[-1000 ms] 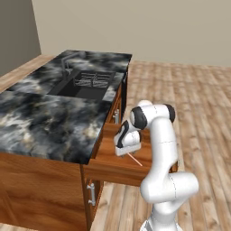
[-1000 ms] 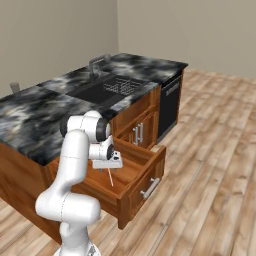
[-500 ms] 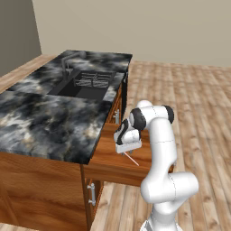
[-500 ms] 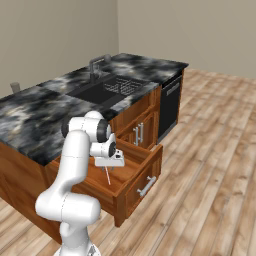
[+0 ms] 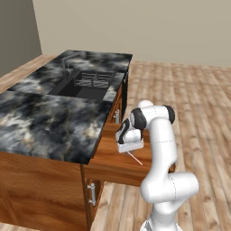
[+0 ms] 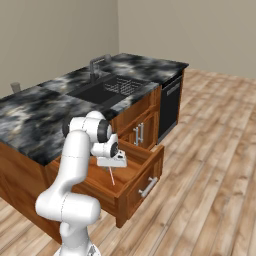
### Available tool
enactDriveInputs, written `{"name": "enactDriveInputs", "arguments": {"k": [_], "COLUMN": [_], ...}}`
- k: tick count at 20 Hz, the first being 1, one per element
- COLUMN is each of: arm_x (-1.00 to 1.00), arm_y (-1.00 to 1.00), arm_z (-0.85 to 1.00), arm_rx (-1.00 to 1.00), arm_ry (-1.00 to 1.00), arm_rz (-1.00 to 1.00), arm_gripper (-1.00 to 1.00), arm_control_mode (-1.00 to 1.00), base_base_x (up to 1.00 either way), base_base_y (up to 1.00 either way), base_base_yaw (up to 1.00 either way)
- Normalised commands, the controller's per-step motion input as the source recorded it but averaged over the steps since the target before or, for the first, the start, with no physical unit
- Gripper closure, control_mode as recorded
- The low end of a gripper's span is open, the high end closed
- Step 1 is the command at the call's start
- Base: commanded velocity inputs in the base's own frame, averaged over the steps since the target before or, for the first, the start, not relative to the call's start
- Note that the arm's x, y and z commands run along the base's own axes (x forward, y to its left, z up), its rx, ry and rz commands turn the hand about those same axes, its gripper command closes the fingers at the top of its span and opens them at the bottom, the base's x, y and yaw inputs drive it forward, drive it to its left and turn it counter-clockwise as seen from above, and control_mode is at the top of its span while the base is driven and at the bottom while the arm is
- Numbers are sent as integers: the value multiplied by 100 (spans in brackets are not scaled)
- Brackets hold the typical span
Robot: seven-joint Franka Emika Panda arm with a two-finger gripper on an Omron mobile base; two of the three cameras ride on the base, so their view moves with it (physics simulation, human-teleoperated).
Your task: Take a straw from the drawer in front and place it inside the glass cup on the dining counter.
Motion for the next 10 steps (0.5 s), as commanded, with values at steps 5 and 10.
{"name": "enactDriveInputs", "arguments": {"k": [5,10], "arm_x": [-11,-18], "arm_y": [-17,-4], "arm_z": [-9,0], "arm_rx": [0,0], "arm_ry": [0,0], "arm_rz": [-5,-4], "arm_gripper": [100,100], "arm_control_mode": [-100,-100], "base_base_x": [0,0], "base_base_y": [0,0], "base_base_yaw": [0,0]}}
